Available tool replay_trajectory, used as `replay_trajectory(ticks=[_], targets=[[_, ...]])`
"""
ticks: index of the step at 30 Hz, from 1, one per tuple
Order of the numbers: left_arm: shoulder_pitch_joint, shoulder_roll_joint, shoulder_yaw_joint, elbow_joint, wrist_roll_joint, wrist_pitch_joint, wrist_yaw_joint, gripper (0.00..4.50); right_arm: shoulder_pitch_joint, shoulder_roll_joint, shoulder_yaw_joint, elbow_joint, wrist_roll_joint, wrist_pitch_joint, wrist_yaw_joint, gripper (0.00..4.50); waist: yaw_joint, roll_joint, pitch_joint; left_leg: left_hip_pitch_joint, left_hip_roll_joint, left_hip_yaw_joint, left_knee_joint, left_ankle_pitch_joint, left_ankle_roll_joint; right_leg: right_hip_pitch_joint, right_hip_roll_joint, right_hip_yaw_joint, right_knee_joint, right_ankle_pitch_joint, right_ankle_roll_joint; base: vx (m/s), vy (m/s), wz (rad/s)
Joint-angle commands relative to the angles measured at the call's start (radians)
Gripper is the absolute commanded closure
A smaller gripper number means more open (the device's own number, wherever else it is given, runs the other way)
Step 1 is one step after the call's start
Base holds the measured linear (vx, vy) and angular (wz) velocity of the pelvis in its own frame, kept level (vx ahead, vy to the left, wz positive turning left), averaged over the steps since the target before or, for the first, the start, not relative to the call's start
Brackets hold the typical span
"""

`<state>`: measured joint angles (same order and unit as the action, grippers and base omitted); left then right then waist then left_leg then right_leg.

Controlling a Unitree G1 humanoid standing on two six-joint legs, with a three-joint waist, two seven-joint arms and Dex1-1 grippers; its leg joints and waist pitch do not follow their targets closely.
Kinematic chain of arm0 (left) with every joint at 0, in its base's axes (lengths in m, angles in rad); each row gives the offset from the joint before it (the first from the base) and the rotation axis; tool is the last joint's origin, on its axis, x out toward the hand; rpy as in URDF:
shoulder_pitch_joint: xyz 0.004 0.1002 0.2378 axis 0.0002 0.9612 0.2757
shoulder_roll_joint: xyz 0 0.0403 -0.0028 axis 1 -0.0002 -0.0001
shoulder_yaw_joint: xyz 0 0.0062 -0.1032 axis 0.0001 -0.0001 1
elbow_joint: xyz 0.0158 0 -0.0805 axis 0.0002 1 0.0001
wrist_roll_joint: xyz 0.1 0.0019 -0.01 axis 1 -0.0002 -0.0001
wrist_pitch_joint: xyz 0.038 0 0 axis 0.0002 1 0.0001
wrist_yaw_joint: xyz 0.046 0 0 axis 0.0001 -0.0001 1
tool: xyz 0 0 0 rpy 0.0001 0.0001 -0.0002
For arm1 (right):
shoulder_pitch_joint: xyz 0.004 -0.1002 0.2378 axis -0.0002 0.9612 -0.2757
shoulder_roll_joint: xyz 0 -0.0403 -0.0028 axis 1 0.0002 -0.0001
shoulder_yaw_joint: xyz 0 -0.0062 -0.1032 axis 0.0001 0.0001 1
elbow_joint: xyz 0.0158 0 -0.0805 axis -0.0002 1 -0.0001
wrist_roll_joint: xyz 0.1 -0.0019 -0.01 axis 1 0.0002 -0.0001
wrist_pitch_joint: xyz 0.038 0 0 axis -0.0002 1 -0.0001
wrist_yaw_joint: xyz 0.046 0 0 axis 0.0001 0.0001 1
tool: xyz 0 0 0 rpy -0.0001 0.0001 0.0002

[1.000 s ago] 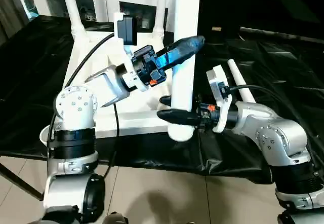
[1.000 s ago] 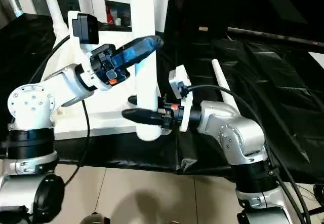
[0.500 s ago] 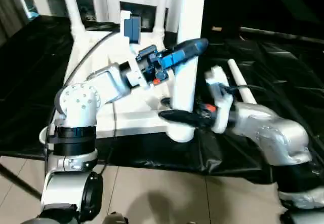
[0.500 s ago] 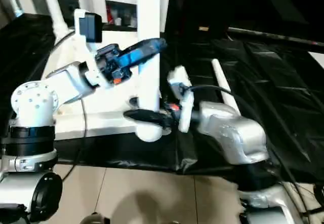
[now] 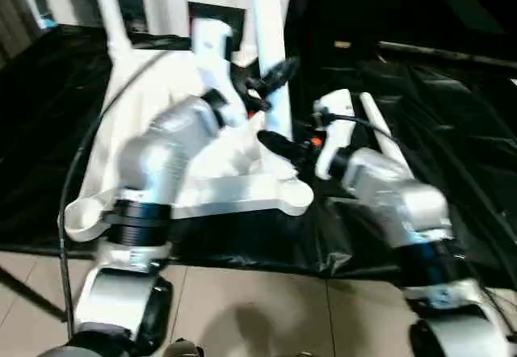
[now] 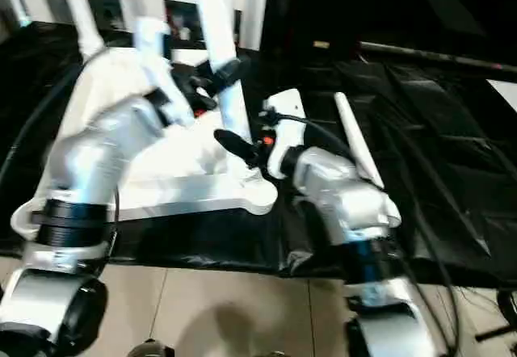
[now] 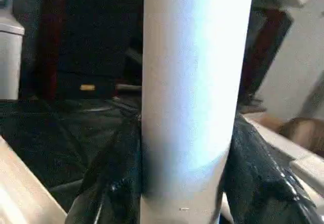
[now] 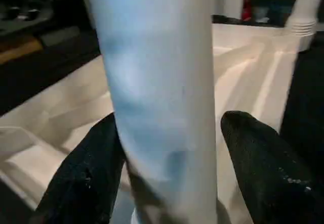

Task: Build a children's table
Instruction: Pick table leg

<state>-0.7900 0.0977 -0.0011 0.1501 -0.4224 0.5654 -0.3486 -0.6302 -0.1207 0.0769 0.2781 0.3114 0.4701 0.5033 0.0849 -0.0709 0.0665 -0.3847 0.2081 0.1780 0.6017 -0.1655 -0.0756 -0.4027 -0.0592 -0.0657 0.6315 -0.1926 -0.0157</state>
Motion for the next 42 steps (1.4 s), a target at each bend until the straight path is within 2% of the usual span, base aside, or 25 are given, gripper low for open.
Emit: replay_trajectory(ticks=[1, 2, 6, 13, 14, 15, 18, 19, 20, 21, 23, 26, 29, 30, 32, 33, 34, 37, 38, 39, 40, 42], targets=[[-0.021, 0.002, -0.029, -0.021, 0.04, -0.021, 0.016, 2.66, -0.017, 0.004, 0.001, 0.021, -0.025, -0.029, -0.03, 1.56, 0.0, 0.008, -0.084, 0.018, 0.021, -0.005, -0.061, -0.085, -0.036, 0.063, -0.072, 0.05, -0.059, -0.024, -0.165, 0.0, 0.0, 0.0], [-0.02, 0.001, -0.031, -0.02, 0.045, -0.026, 0.015, 2.66, -0.019, 0.01, -0.001, 0.025, -0.02, -0.031, -0.03, 1.66, 0.001, 0.006, -0.083, 0.02, 0.021, -0.004, -0.061, -0.09, -0.033, 0.062, -0.072, 0.051, -0.062, -0.032, -0.162, 0.0, 0.0, 0.0], [-0.02, 0.006, -0.031, -0.007, 0.055, -0.039, 0.009, 2.66, -0.025, 0.02, 0.0, 0.025, -0.01, -0.031, -0.014, 1.95, 0.002, 0.01, -0.081, 0.022, 0.022, -0.005, -0.063, -0.1, -0.029, 0.06, -0.07, 0.051, -0.061, -0.03, -0.166, 0.0, 0.0, 0.0], [-0.024, 0.016, -0.015, 0.017, 0.075, -0.053, 0.019, 2.66, -0.003, -0.023, 0.013, -0.013, 0.034, -0.022, 0.133, 2.47, 0.007, 0.009, -0.081, 0.022, 0.023, -0.004, -0.063, -0.113, -0.025, 0.062, -0.072, 0.051, -0.063, -0.042, -0.167, 0.0, 0.0, 0.0], [-0.026, 0.029, 0.005, 0.015, 0.024, 0.005, -0.027, 2.31, 0.018, -0.05, 0.011, -0.067, 0.102, 0.024, 0.235, 2.51, 0.005, 0.003, -0.081, 0.02, 0.019, -0.002, -0.061, -0.103, -0.017, 0.065, -0.07, 0.051, -0.061, -0.032, -0.171, 0.0, 0.0, 0.0], [-0.026, 0.033, 0.012, 0.014, 0.005, 0.022, -0.045, 2.1, 0.023, -0.059, 0.008, -0.082, 0.121, 0.037, 0.261, 2.55, 0.011, 0.004, -0.082, 0.022, 0.02, -0.003, -0.06, -0.102, -0.011, 0.066, -0.072, 0.051, -0.061, -0.03, -0.17, 0.0, 0.0, 0.0], [-0.027, 0.043, 0.043, 0.015, -0.071, 0.083, -0.112, 1.94, 0.034, -0.094, -0.007, -0.123, 0.185, 0.08, 0.351, 2.6, 0.011, 0.004, -0.082, 0.018, 0.019, -0.003, -0.059, -0.093, 0.005, 0.066, -0.071, 0.049, -0.06, -0.022, -0.185, 0.0, 0.0, 0.0], [-0.026, 0.048, 0.055, 0.014, -0.105, 0.103, -0.147, 1.87, 0.036, -0.113, -0.01, -0.135, 0.206, 0.097, 0.39, 2.61, 0.011, 0.003, -0.083, 0.016, 0.019, -0.004, -0.058, -0.087, 0.012, 0.069, -0.073, 0.049, -0.059, -0.021, -0.19, 0.0, 0.0, 0.0], [-0.024, 0.053, 0.065, 0.014, -0.138, 0.128, -0.178, 1.61, 0.038, -0.133, -0.009, -0.146, 0.223, 0.115, 0.427, 2.62, 0.01, 0.003, -0.082, 0.015, 0.02, -0.004, -0.058, -0.083, 0.013, 0.067, -0.073, 0.048, -0.059, -0.022, -0.194, 0.0, 0.0, 0.0], [-0.022, 0.062, 0.076, 0.014, -0.185, 0.172, -0.222, 1.61, 0.04, -0.163, -0.002, -0.161, 0.243, 0.142, 0.477, 2.62, 0.012, 0.005, -0.082, 0.019, 0.018, -0.002, -0.056, -0.088, 0.015, 0.066, -0.07, 0.048, -0.061, -0.031, -0.202, 0.0, 0.0, 0.0], [-0.018, 0.074, 0.073, 0.005, -0.214, 0.2, -0.266, 1.52, 0.042, -0.196, 0.014, -0.171, 0.246, 0.157, 0.524, 2.62, 0.015, 0.006, -0.08, 0.021, 0.021, -0.002, -0.057, -0.099, 0.014, 0.063, -0.071, 0.048, -0.062, -0.051, -0.207, 0.0, 0.0, 0.0], [-0.02, 0.109, 0.041, -0.015, -0.236, 0.241, -0.341, 1.52, 0.049, -0.254, 0.04, -0.183, 0.25, 0.183, 0.597, 2.63, 0.015, 0.005, -0.08, 0.021, 0.021, -0.003, -0.058, -0.104, 0.011, 0.064, -0.072, 0.047, -0.064, -0.075, -0.202, 0.0, 0.0, 0.0], [-0.028, 0.124, 0.032, -0.01, -0.228, 0.228, -0.367, 1.52, 0.044, -0.255, 0.029, -0.176, 0.256, 0.187, 0.59, 2.63, 0.016, 0.011, -0.08, 0.021, 0.022, -0.004, -0.058, -0.111, 0.003, 0.061, -0.074, 0.048, -0.066, -0.093, -0.199, 0.0, 0.0, 0.0], [-0.041, 0.119, 0.054, 0.006, -0.24, 0.237, -0.356, 1.52, 0.041, -0.256, 0.02, -0.175, 0.261, 0.19, 0.589, 2.63, 0.015, 0.009, -0.08, 0.02, 0.022, -0.004, -0.058, -0.112, -0.001, 0.062, -0.073, 0.047, -0.067, -0.091, -0.199, 0.0, 0.0, 0.0], [-0.05, 0.115, 0.078, 0.019, -0.257, 0.249, -0.346, 1.79, 0.041, -0.254, 0.01, -0.178, 0.27, 0.196, 0.59, 2.63, 0.017, 0.013, -0.081, 0.021, 0.021, -0.004, -0.057, -0.111, -0.006, 0.062, -0.072, 0.047, -0.064, -0.08, -0.204, 0.0, 0.0, 0.0], [-0.053, 0.115, 0.087, 0.023, -0.266, 0.255, -0.343, 1.79, 0.04, -0.253, 0.009, -0.179, 0.273, 0.198, 0.59, 2.63, 0.017, 0.011, -0.081, 0.021, 0.021, -0.004, -0.057, -0.112, -0.005, 0.061, -0.072, 0.047, -0.066, -0.081, -0.203, 0.0, 0.0, 0.0], [-0.055, 0.112, 0.095, 0.028, -0.273, 0.262, -0.337, 1.85, 0.041, -0.252, 0.009, -0.182, 0.274, 0.199, 0.59, 2.63, 0.018, 0.015, -0.082, 0.021, 0.021, -0.005, -0.057, -0.112, -0.006, 0.062, -0.072, 0.047, -0.065, -0.079, -0.205, 0.0, 0.0, 0.0], [-0.059, 0.114, 0.105, 0.035, -0.281, 0.272, -0.335, 1.98, 0.044, -0.252, 0.012, -0.19, 0.273, 0.199, 0.594, 2.63, 0.021, 0.012, -0.082, 0.021, 0.021, -0.004, -0.057, -0.11, -0.009, 0.062, -0.071, 0.046, -0.064, -0.065, -0.212, 0.0, 0.0, 0.0], [-0.057, 0.114, 0.106, 0.037, -0.28, 0.273, -0.333, 2.23, 0.047, -0.251, 0.018, -0.192, 0.265, 0.189, 0.593, 2.63, 0.021, 0.017, -0.083, 0.022, 0.022, -0.006, -0.058, -0.112, -0.01, 0.062, -0.071, 0.046, -0.064, -0.059, -0.212, 0.0, 0.0, 0.0], [-0.055, 0.117, 0.1, 0.038, -0.269, 0.265, -0.331, 2.23, 0.05, -0.252, 0.031, -0.191, 0.238, 0.164, 0.583, 2.63, 0.022, 0.02, -0.084, 0.022, 0.022, -0.006, -0.057, -0.108, -0.012, 0.063, -0.071, 0.046, -0.061, -0.047, -0.214, 0.0, 0.0, 0.0], [-0.055, 0.118, 0.098, 0.038, -0.266, 0.263, -0.332, 2.26, 0.05, -0.252, 0.034, -0.191, 0.232, 0.158, 0.581, 2.63, 0.021, 0.018, -0.084, 0.021, 0.022, -0.006, -0.058, -0.107, -0.012, 0.064, -0.071, 0.046, -0.062, -0.04, -0.214, 0.0, 0.0, 0.0], [-0.053, 0.126, 0.079, 0.037, -0.235, 0.235, -0.332, 2.44, 0.053, -0.247, 0.039, -0.186, 0.211, 0.148, 0.553, 2.07, 0.023, 0.018, -0.083, 0.022, 0.022, -0.007, -0.059, -0.111, -0.014, 0.064, -0.072, 0.046, -0.064, -0.046, -0.212, 0.0, 0.0, 0.0]])
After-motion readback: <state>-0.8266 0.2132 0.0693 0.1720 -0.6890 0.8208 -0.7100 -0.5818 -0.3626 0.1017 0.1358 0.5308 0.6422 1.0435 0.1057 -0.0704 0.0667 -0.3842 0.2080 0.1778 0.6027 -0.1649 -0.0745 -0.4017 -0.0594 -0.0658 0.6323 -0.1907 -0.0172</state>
